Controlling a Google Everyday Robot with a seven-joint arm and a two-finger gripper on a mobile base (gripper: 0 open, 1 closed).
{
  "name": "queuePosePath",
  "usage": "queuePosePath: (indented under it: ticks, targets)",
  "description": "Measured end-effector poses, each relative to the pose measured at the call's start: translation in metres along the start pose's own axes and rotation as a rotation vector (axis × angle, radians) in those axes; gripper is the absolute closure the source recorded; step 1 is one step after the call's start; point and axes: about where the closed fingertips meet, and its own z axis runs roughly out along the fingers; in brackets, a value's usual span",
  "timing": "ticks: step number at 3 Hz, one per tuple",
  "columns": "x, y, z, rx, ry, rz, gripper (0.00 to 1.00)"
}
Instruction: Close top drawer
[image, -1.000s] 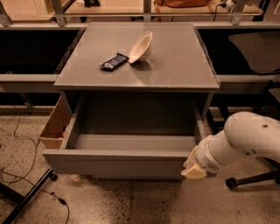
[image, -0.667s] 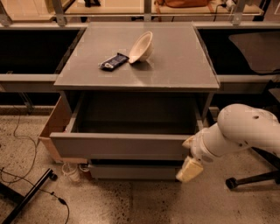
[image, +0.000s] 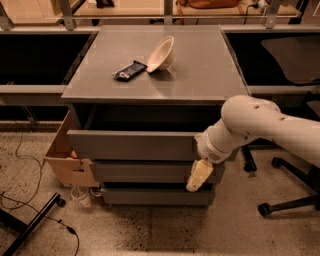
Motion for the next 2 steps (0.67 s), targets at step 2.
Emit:
queuePosePath:
  ticks: [2]
  targets:
    - [-0.014,-0.031,0.012,-0.035,0.024,0.002,0.41]
